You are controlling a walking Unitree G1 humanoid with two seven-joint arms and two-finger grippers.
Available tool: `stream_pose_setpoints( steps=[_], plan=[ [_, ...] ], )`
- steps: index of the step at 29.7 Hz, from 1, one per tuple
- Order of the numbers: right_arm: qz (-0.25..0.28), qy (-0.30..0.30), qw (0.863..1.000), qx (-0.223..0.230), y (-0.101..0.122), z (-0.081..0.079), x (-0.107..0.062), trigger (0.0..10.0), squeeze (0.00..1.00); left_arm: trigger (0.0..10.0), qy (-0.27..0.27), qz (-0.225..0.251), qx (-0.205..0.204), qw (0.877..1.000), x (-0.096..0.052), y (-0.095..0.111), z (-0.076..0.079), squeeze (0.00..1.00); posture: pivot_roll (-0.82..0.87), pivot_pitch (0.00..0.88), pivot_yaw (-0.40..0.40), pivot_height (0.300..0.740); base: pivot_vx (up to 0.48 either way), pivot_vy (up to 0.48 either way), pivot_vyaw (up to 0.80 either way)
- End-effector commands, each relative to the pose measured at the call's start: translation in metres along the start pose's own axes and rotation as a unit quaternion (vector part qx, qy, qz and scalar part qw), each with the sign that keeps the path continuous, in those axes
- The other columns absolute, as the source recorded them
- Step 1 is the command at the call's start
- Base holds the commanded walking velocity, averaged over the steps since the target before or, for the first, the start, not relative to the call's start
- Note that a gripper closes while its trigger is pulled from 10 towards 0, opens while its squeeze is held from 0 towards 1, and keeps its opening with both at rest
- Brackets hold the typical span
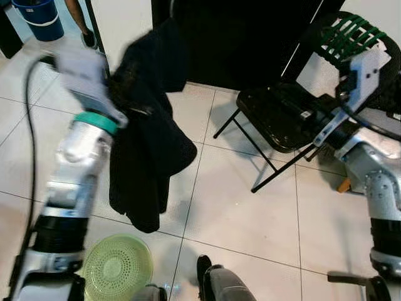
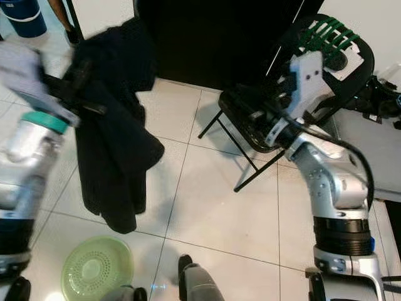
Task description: Hang hanger
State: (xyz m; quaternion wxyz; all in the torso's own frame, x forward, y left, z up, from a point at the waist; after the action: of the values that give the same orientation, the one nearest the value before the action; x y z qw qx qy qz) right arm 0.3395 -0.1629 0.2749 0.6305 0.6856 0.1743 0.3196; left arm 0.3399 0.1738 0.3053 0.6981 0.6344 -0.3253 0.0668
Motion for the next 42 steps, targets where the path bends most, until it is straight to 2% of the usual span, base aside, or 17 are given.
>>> stream_pose_setpoints(
  steps=[1,2,3,4,5,9,11,16,19,21,22,23,24,27,29,33,42],
  plan=[
    [0.004,0.01,1.0,-0.014,0.003,-0.004,0.0,10.0,0.0,10.0,-0.034,0.034,-0.029,0.998,-0.001,0.016,0.008,0.0,-0.07,0.145,-0.033,0.74,0.0,0.0,0.0],
    [0.008,0.02,1.0,-0.015,0.005,-0.006,0.002,10.0,0.0,10.0,-0.054,0.048,-0.055,0.996,-0.004,0.022,0.008,0.0,-0.08,0.142,-0.033,0.74,0.0,0.0,0.0],
    [0.008,0.02,1.0,-0.015,0.005,-0.006,0.002,10.0,0.0,10.0,-0.054,0.048,-0.055,0.996,-0.004,0.022,0.008,0.0,-0.08,0.142,-0.033,0.74,0.0,0.0,0.0],
    [0.012,0.041,0.999,-0.008,0.005,-0.012,0.004,10.0,0.0,10.0,-0.076,0.059,-0.088,0.991,-0.009,0.027,0.008,0.0,-0.08,0.14,-0.032,0.74,0.0,0.0,0.0],
    [0.012,0.041,0.999,-0.008,0.005,-0.012,0.004,10.0,0.0,10.0,-0.076,0.059,-0.088,0.991,-0.009,0.027,0.008,0.0,-0.08,0.14,-0.032,0.74,0.0,0.0,0.0],
    [0.025,0.131,0.99,0.04,0.01,-0.034,0.003,10.0,0.0,10.0,-0.151,0.061,-0.171,0.972,-0.024,0.032,0.017,0.0,-0.07,0.135,-0.032,0.74,0.0,0.0,0.0],
    [0.033,0.15,0.987,0.051,0.014,-0.036,0.0,10.0,0.0,10.0,-0.168,0.051,-0.177,0.968,-0.027,0.03,0.021,0.0,-0.07,0.135,-0.032,0.74,0.0,0.0,0.0],
    [0.074,0.182,0.98,0.041,0.051,-0.025,-0.013,10.0,0.0,10.0,-0.217,0.011,-0.21,0.953,-0.04,0.029,0.025,0.0,-0.07,0.131,-0.03,0.74,0.0,0.0,0.0],
    [0.073,0.19,0.979,0.026,0.058,-0.024,-0.017,10.0,0.0,10.0,-0.227,0.004,-0.21,0.951,-0.043,0.031,0.025,0.0,-0.07,0.13,-0.031,0.74,0.0,0.0,0.0],
    [0.042,0.192,0.98,-0.032,0.067,-0.014,-0.026,10.0,0.0,10.0,-0.247,-0.011,-0.214,0.945,-0.05,0.035,0.023,0.0,-0.08,0.127,-0.033,0.74,0.0,0.0,0.0],
    [0.042,0.192,0.98,-0.032,0.067,-0.014,-0.026,10.0,0.0,10.0,-0.247,-0.011,-0.214,0.945,-0.05,0.035,0.023,0.0,-0.08,0.127,-0.033,0.74,0.0,0.0,0.0],
    [0.0,0.18,0.981,-0.075,0.065,-0.003,-0.031,10.0,0.0,10.0,-0.256,-0.016,-0.217,0.942,-0.053,0.039,0.022,0.0,-0.08,0.125,-0.034,0.74,0.0,0.0,0.0],
    [-0.023,0.178,0.98,-0.087,0.061,0.002,-0.034,10.0,0.0,10.0,-0.259,-0.015,-0.215,0.941,-0.054,0.041,0.021,0.0,-0.08,0.125,-0.034,0.74,0.0,0.0,0.0],
    [-0.072,0.192,0.976,-0.074,0.049,0.011,-0.046,10.0,0.0,10.0,-0.274,-0.001,-0.228,0.934,-0.053,0.053,0.022,0.0,-0.08,0.126,-0.043,0.74,0.0,0.0,0.0],
    [-0.076,0.195,0.976,-0.064,0.048,0.013,-0.048,10.0,0.0,10.0,-0.278,0.004,-0.231,0.932,-0.053,0.056,0.024,0.0,-0.08,0.126,-0.043,0.74,0.0,0.0,0.0],
    [-0.074,0.201,0.977,-0.019,0.045,0.019,-0.048,10.0,0.0,10.0,-0.304,0.019,-0.246,0.92,-0.051,0.071,0.029,0.0,-0.08,0.124,-0.047,0.74,0.0,0.0,0.0],
    [-0.04,0.189,0.981,0.014,0.042,0.031,-0.037,10.0,0.0,10.0,-0.345,0.024,-0.25,0.904,-0.05,0.084,0.042,0.0,-0.06,0.121,-0.048,0.74,0.0,0.0,0.0]
  ],
)
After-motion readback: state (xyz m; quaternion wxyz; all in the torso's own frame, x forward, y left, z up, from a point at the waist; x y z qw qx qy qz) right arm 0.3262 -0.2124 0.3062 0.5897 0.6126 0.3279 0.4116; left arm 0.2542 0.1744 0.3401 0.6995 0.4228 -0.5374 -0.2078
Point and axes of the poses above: a point about 5 cm out from each wrist's last joint towards the gripper, its own x axis pointing out of the wrist towards the gripper, its own y axis along the axis of the wrist's last joint, z = x × y, the point moved 3 cm from there along x, pointing out of the wrist towards the gripper, and after that the axes turned 5 degrees about x, right-handed, at the moved point
